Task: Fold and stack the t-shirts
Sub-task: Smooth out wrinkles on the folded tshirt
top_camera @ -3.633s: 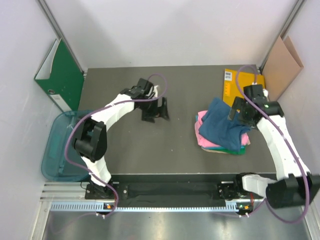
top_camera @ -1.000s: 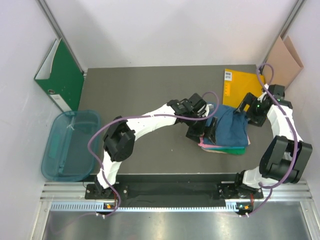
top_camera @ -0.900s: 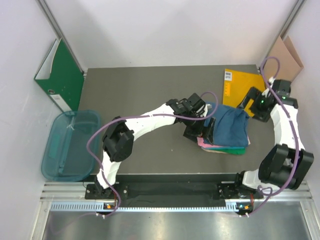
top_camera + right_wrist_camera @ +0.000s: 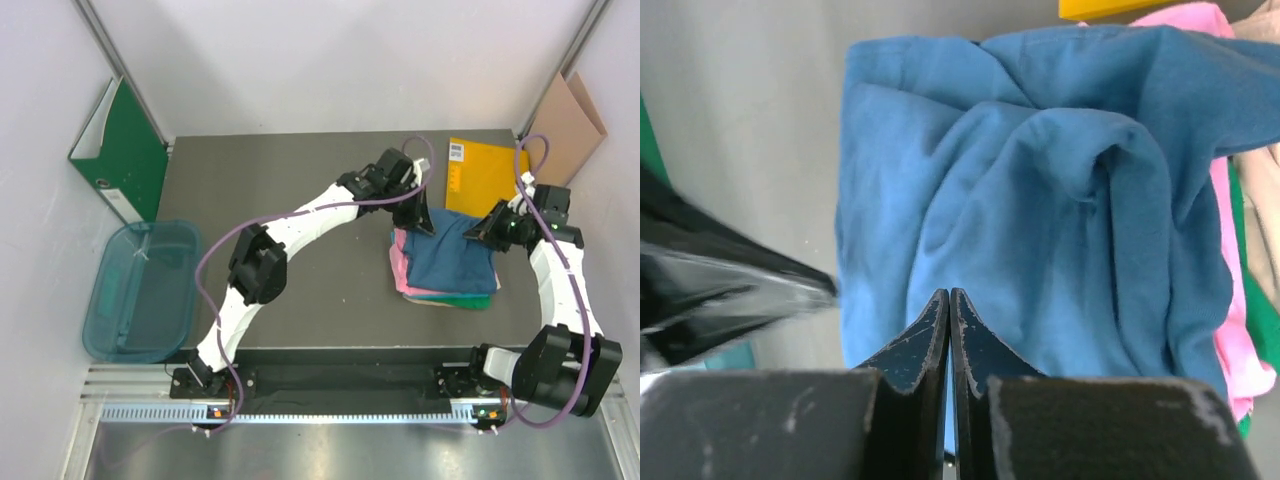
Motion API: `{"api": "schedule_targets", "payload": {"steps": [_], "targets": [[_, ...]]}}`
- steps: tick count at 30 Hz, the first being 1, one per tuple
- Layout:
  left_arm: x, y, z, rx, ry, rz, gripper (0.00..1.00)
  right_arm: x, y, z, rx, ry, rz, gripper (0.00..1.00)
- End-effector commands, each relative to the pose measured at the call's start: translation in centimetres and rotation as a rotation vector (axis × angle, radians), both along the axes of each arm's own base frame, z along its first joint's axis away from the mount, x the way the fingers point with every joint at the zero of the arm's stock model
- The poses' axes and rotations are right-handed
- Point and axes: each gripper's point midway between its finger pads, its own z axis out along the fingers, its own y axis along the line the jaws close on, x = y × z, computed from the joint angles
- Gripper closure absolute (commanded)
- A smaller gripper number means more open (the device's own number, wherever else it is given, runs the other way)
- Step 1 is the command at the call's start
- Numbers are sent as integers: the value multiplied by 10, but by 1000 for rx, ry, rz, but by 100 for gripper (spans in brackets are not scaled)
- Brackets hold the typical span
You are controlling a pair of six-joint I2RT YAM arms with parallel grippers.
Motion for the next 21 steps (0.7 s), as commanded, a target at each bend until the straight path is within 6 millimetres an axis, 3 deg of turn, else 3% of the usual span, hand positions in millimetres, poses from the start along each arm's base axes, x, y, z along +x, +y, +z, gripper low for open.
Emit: {"api": "schedule_targets", "payload": {"steps": [1,6,8,12,18,21], "targets": [[-6,-22,-8,-99,75,-29,100,10,-2,-10,-7,-15,-16,100],[12,-14,-43,-17,59,40,100,0,-25,-41,-117,128,-91,100],[22,-3,-59,30,64,78,100,-6,-38,-50,-184,172,-127,100],[22,18,-87,110,83,101,100,-17,-54,-66,-273,224,-174,100],[18,37,-105,163,89,120,100,-27,-71,-90,-357,294,-220,100],[14,40,-108,173,98,109,100,-24,-73,-90,-360,302,-229,100]]}}
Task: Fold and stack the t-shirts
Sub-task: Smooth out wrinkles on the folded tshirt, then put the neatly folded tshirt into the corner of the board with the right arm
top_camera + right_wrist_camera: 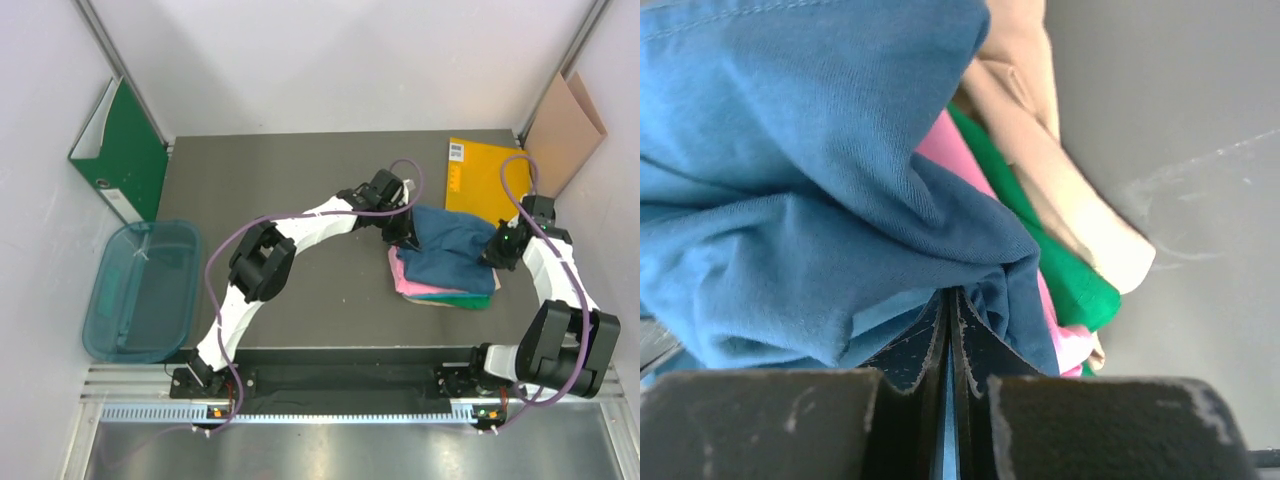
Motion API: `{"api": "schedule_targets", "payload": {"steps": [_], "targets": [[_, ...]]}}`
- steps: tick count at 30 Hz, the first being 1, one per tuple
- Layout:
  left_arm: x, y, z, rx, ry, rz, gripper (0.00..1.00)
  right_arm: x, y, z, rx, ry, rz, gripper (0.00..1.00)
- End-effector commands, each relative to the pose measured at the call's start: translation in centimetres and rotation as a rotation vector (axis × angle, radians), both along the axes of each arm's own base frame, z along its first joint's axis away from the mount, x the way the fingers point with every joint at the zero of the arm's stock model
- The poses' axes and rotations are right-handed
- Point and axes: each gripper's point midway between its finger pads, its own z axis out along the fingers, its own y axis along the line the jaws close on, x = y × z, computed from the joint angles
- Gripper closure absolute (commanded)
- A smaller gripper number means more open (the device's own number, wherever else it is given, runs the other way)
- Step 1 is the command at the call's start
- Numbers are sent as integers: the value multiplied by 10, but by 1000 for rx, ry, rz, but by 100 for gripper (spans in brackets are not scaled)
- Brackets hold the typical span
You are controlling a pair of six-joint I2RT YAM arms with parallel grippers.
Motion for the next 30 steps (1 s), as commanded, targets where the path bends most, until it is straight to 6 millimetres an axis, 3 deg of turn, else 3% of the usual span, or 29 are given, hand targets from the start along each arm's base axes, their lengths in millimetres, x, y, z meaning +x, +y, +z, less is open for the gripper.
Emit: {"api": "schedule_targets", "payload": {"steps": [1,5,9,11,12,15,18,20,21,22,24,25,27,28,30], "targets": [[4,25,-11,91,-23,29,100,3,-17,-4,-101,21,-20,100],[2,22,10,41,-51,8,100,17,-8,23,-77,-87,24,100],[-1,25,70,-42,-147,-18,100,32,3,85,-70,-255,74,100],[0,31,93,-56,-193,-8,100,33,15,117,-75,-338,110,100],[0,38,115,-70,-238,-2,100,37,20,138,-82,-391,124,100],[7,68,136,-21,-283,53,100,41,50,167,-56,-453,196,100],[20,115,128,120,-272,148,100,46,93,163,-16,-415,308,100],[34,152,122,208,-264,227,100,47,123,145,5,-346,390,100],[36,179,110,272,-223,251,100,47,133,141,2,-320,416,100],[36,192,103,310,-205,265,100,46,152,126,4,-274,471,100],[38,233,87,412,-174,317,100,45,169,113,7,-221,502,100],[37,245,86,432,-173,332,100,42,185,98,12,-177,546,100],[33,276,65,510,-126,365,99,41,200,75,17,-104,571,100],[30,285,65,517,-124,376,51,36,214,69,24,-87,608,100],[23,311,46,579,-77,408,2,30,236,55,34,-47,658,100]]}}
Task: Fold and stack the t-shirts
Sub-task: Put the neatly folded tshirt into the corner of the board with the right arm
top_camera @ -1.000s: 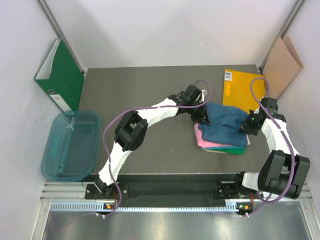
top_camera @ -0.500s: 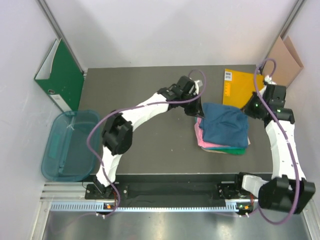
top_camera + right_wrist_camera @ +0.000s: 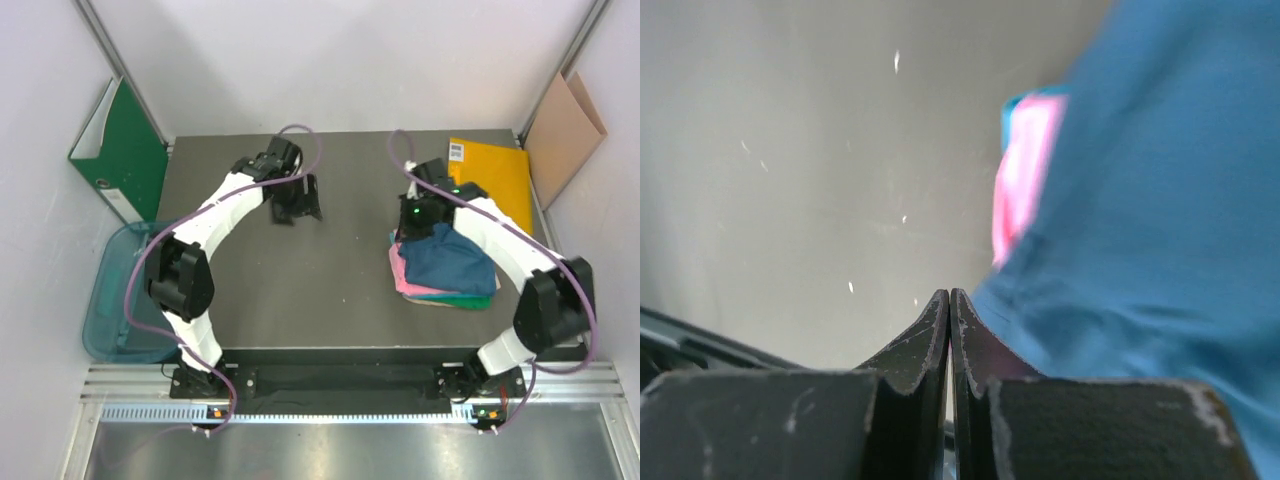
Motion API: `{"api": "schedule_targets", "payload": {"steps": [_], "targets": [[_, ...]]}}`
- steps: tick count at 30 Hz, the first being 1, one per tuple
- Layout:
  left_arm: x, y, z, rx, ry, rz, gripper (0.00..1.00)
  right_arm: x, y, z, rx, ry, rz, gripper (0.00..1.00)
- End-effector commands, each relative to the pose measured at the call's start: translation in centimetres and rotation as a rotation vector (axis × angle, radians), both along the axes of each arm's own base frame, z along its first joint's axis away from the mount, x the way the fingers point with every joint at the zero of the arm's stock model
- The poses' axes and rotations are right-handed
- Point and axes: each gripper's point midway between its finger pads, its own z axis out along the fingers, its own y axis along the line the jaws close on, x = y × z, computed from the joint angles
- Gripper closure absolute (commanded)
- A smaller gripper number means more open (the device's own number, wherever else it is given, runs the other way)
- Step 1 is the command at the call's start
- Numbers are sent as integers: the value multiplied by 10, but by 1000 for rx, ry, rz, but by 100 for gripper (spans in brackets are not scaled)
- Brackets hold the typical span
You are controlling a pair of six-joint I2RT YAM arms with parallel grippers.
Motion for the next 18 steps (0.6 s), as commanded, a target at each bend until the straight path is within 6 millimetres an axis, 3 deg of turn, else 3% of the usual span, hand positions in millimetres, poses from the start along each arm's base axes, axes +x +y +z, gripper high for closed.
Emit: {"api": "schedule_targets", "payload": {"steps": [1,5,6,8,18], "targets": [[-32,58,-23,152,90,57,1,-9,43,-8,6,37,80,100],[-46,82,-42,185,146,83,1,-10,66,-25,-49,84,128,100],[-46,86,-43,183,152,88,1,-12,67,-38,-77,125,128,100],[-50,89,-45,183,158,83,1,-8,67,-45,-99,135,124,100],[-52,96,-48,184,163,78,1,-8,36,-105,-344,284,58,100]]}}
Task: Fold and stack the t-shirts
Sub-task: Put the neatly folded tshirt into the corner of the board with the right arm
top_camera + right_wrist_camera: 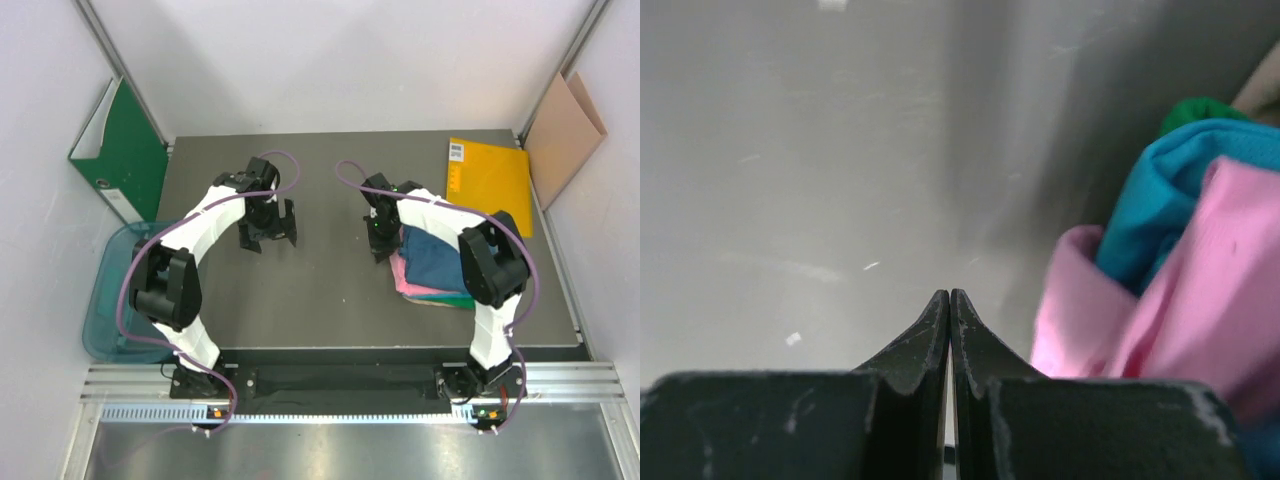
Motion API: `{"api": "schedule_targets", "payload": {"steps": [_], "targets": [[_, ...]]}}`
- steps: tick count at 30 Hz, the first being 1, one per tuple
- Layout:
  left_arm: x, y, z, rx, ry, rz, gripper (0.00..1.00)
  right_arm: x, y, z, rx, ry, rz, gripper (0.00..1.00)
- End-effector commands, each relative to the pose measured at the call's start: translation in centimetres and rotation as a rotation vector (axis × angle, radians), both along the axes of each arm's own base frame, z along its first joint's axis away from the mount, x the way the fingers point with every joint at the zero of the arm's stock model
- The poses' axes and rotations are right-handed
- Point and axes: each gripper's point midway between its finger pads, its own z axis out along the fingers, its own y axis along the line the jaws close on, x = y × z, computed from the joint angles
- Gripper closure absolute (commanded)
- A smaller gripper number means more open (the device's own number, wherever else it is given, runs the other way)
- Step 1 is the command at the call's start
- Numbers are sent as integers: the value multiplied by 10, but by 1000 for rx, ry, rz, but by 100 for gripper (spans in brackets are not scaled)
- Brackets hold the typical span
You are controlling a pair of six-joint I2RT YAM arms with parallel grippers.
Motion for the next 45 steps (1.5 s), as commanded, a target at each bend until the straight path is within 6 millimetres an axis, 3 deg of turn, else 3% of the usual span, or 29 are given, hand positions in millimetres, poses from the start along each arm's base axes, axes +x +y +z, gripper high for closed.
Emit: {"api": "schedule_targets", "payload": {"steps": [1,7,11,21,27,32,39,43,45], "targets": [[1,5,11,-5,-38,-12,1,2,-19,-13,-130,12,-40,100],[-4,3,9,-26,-26,-26,1,-2,-50,-24,-202,37,-112,100],[-9,3,3,-34,-17,-28,1,-11,-84,-29,-260,64,-164,100],[-12,-3,-6,-69,1,-35,1,-21,-176,-17,-308,79,-330,100],[-9,-7,-5,-85,0,-37,1,-32,-211,-13,-357,103,-373,100],[-5,-9,-6,-90,-1,-36,1,-44,-218,-12,-362,152,-365,100],[0,-12,-8,-94,4,-37,1,-74,-212,-24,-330,274,-336,100],[4,-14,-5,-102,-4,-41,1,-86,-224,-27,-356,331,-407,100],[6,-14,-2,-102,-13,-40,1,-87,-239,-27,-375,332,-466,100]]}}
